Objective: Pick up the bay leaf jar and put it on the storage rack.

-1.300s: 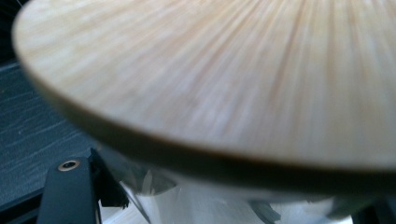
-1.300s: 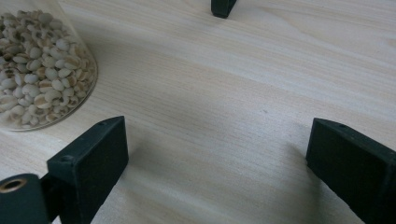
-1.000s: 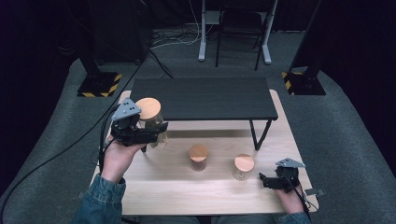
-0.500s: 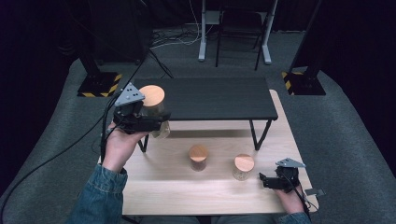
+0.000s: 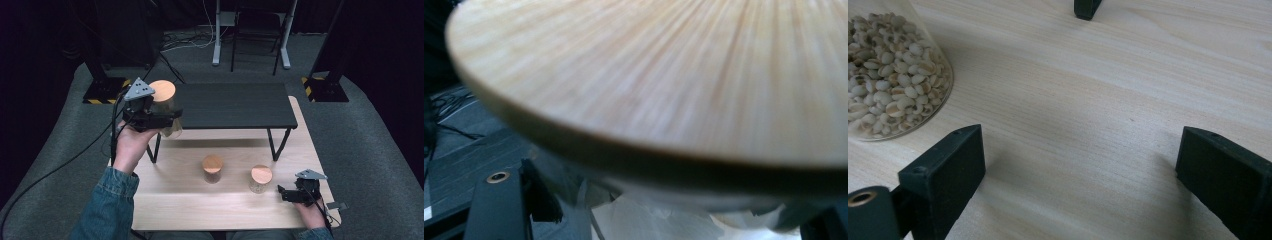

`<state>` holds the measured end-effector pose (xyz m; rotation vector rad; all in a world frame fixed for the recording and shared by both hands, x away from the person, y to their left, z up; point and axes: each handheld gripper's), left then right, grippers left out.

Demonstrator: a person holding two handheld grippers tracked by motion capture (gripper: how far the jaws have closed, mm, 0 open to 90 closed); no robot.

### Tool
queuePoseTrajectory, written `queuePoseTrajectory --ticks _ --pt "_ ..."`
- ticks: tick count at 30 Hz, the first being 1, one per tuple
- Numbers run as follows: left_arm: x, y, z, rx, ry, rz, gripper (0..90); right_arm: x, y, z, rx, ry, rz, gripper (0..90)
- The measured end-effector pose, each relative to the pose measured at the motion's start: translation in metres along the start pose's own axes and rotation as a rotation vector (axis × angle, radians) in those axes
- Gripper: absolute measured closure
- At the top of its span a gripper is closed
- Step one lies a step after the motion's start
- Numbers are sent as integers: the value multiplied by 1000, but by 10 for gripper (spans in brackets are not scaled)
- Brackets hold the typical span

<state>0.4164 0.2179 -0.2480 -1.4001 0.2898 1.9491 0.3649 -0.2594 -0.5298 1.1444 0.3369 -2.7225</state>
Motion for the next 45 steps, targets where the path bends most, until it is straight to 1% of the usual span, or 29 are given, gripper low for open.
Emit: queuePoseTrajectory --ticks 2,3,5,6,9,11,14,15,16,17,20,29,33,37,38,40,42,45 --pt "-1 -1 -2 -3 1 0 247 0 0 0 -1 0 -1 47" --pt "-1 -2 -6 -21 -5 0 247 0 0 0 -1 0 -2 47" --pt "-1 -3 -8 -26 -7 0 248 0 0 0 -2 0 -1 46" --pt "-1 -5 -11 -30 -2 10 247 0 0 0 -1 0 -1 47" --pt "-1 -6 -14 -37 1 8 247 0 1 0 -4 2 -1 47" --pt "-2 -9 -17 -49 -3 8 247 0 1 0 -5 2 -3 47" --pt "-2 -14 -23 -63 5 31 247 0 1 0 -6 2 -4 47" --pt "-2 -14 -23 -63 5 31 247 0 1 0 -7 2 -5 47" --pt "-1 -16 -26 -78 4 37 247 0 1 0 -7 3 -5 47" --pt "-1 -16 -26 -78 4 37 247 0 1 0 -6 2 -5 47" --pt "1 -19 -31 -81 3 54 247 0 1 0 -4 1 -4 47" --pt "3 -24 -46 -113 -37 49 247 0 0 0 -4 1 1 46" --pt "3 -25 -47 -116 -38 48 246 0 0 0 -3 0 2 46" --pt "3 -28 -48 -109 -42 65 241 0 0 0 -2 0 3 46" --pt "4 -28 -47 -110 -36 69 238 0 0 0 -2 -1 4 46" --pt "3 -29 -45 -112 -38 63 217 0 0 0 0 0 5 46" --pt "3 -29 -43 -115 -50 56 193 0 0 -1 1 0 8 46" --pt "3 -30 -41 -108 -62 52 154 0 -1 -1 1 -1 9 46"
Point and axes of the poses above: each handheld gripper's, and its own axes: z roughly backward along the jaws, x roughly out of its underside, y roughly to its right, and after that the axes turned 10 degrees about -z, right-handed
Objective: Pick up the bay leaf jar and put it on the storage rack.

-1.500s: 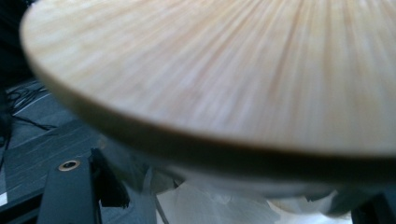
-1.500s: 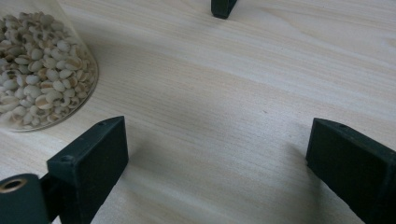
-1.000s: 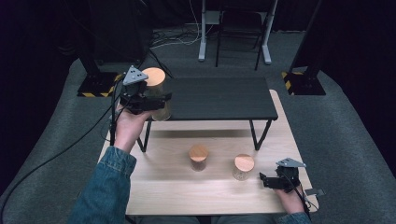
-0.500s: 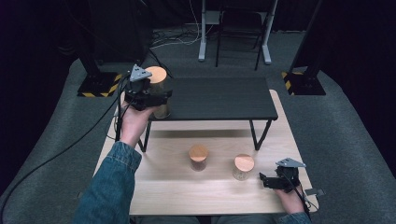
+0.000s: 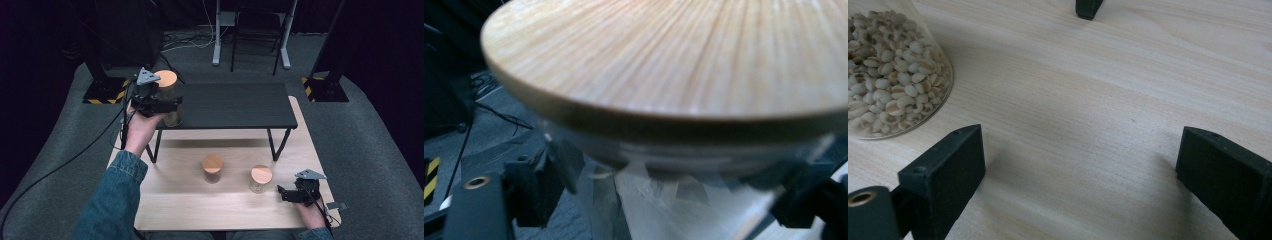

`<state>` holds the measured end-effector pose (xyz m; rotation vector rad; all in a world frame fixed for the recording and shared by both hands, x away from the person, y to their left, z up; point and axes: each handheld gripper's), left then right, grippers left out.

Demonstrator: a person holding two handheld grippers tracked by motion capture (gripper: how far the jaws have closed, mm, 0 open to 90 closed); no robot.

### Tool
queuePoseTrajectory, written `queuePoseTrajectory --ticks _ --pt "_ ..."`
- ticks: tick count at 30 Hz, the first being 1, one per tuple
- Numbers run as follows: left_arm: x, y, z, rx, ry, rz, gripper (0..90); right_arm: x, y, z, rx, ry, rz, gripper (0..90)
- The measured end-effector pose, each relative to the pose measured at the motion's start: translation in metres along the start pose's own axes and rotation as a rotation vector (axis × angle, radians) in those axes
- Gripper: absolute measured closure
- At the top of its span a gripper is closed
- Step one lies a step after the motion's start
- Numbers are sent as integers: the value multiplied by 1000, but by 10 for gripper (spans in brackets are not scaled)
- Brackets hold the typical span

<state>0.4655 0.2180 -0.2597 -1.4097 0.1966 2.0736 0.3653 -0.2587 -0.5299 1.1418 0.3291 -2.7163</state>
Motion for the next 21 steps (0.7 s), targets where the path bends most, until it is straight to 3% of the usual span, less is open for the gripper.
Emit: queuePoseTrajectory --ticks 7,10,13,21 --pt "2 -1 6 11 7 29 96 0 0 0 0 0 -1 46" --pt "3 0 9 8 -2 15 91 0 0 0 0 -1 -1 46" --pt "6 -2 13 16 9 35 83 0 0 0 0 -1 -1 46" --pt "9 -2 25 8 10 25 75 0 0 0 1 -1 3 46"
Point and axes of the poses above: each handheld gripper's, and its own axes: z roughly backward along the jaws, x roughly out of its underside, y roughly to its right, and after that the axes turned 10 degrees about -z, right-handed
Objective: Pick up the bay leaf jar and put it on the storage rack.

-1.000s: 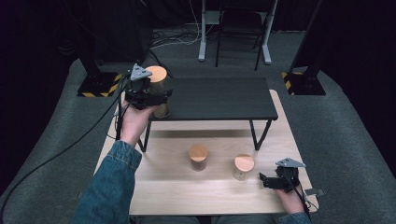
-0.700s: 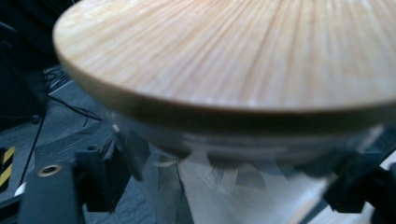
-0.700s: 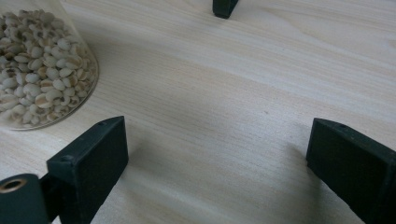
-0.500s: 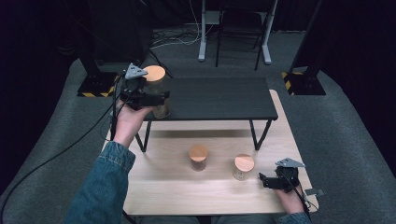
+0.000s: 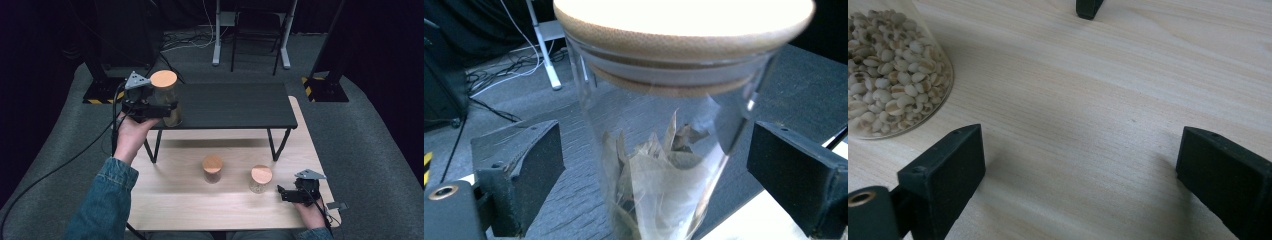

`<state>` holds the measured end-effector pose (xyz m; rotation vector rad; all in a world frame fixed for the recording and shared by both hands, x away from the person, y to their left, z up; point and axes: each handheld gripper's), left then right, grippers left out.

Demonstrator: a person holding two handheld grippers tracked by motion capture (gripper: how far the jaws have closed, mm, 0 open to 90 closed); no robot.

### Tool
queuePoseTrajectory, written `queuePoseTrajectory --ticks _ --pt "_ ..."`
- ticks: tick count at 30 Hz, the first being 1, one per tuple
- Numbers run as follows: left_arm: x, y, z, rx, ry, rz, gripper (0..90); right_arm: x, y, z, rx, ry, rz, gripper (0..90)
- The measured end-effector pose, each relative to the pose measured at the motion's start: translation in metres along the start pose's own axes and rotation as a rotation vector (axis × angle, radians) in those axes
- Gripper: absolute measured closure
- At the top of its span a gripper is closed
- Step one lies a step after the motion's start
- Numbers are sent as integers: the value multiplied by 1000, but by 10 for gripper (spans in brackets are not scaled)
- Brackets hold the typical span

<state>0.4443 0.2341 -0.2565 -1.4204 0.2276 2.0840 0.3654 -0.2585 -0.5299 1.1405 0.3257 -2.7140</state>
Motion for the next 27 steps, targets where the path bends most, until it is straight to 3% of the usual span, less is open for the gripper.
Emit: queuePoseTrajectory --ticks 13,22,27 --pt "12 -9 37 -58 -1 -29 71 0 0 0 -1 -1 -5 46" --pt "35 -12 61 -69 6 -30 71 0 0 0 2 -1 -5 46" --pt "53 -10 68 -59 36 -1 72 0 0 0 3 -1 -5 46"
Point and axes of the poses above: each handheld gripper's, and its own axes: z roughly backward along the jaws, x roughly out of its underside, y roughly to its right, and after that the axes turned 10 degrees about -z, right-handed
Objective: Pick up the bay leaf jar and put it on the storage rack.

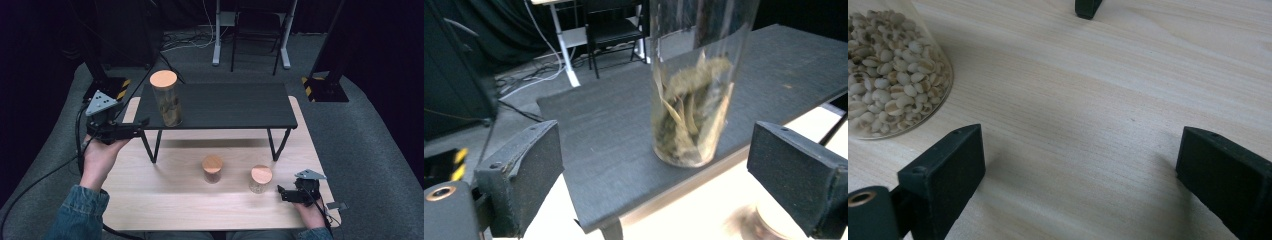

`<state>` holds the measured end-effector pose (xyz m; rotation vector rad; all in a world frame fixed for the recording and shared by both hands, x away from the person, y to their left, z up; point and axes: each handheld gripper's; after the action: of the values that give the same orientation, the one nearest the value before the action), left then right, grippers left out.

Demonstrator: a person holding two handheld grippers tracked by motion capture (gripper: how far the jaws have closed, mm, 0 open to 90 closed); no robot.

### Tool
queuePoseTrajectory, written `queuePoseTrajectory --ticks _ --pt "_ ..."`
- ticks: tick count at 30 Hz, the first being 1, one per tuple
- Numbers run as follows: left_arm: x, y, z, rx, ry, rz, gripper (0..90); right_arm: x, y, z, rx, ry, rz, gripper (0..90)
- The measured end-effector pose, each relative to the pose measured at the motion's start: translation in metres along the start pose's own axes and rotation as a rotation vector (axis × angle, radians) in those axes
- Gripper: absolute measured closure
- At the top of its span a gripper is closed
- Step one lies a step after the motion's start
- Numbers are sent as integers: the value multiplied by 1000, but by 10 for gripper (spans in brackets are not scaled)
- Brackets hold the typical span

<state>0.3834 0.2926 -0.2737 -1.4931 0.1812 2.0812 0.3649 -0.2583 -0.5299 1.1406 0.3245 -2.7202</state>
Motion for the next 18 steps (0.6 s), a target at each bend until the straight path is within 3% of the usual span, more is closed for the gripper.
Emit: queuePoseTrajectory --ticks 4,8,15,18 --pt "14 5 2 -10 1 -11 72 0 0 0 0 0 0 46" --pt "28 7 1 -3 14 17 72 0 0 0 0 0 1 46" --pt "47 17 1 -2 14 10 64 0 0 0 0 0 1 46" --pt "56 19 -1 11 11 26 64 0 0 0 -1 0 0 46"
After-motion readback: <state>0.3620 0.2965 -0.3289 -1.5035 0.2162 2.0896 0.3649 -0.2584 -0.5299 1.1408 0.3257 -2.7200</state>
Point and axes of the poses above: each handheld gripper's, and its own axes: z roughly backward along the jaws, x roughly out of its underside, y roughly to its right, and after that the axes turned 10 degrees about -z, right-handed
